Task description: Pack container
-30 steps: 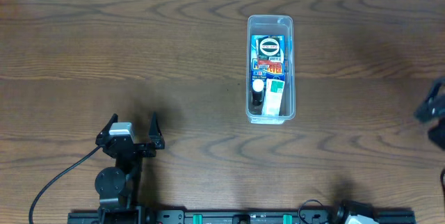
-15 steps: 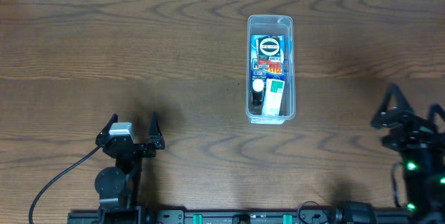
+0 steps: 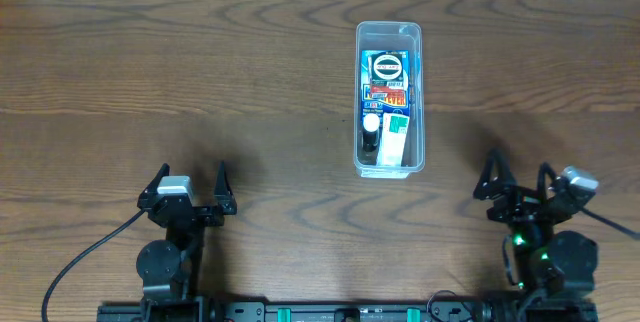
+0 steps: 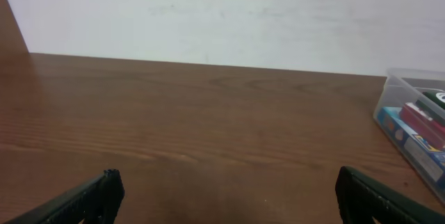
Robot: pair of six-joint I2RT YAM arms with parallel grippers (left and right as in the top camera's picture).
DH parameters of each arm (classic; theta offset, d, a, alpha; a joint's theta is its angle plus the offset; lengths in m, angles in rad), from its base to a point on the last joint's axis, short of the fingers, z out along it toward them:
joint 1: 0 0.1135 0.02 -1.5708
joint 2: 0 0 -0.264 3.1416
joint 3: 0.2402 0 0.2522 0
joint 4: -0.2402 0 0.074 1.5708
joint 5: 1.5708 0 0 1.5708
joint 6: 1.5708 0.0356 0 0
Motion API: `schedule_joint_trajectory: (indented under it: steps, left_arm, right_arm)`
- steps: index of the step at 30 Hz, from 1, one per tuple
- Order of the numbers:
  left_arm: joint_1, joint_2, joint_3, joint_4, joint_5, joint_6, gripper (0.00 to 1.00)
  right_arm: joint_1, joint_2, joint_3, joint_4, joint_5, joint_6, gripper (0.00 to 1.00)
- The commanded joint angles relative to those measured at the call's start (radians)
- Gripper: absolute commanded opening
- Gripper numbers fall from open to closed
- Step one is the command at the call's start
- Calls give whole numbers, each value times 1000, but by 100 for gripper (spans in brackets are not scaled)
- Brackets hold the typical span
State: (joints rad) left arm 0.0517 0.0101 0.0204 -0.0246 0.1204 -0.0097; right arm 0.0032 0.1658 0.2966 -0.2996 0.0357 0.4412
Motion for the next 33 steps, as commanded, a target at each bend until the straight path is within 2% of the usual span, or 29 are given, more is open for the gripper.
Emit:
schedule_joint_trajectory:
  steps: [1,12,17,33]
  left_arm:
    - [6,-6,-16,-35,11,13,98]
    - [6,-6,-16,-35,11,13,98]
    - [6,-6,-16,-35,11,13,98]
    - [6,-6,-16,-35,11,13,98]
  right_arm:
    - [31,-58,-49,34,57,7,99]
    - [54,-161,-183,190,82,-166,99]
    - [54,-161,-189,202,7,-328,99]
    - [53,-161,-291,229,-2,-354,99]
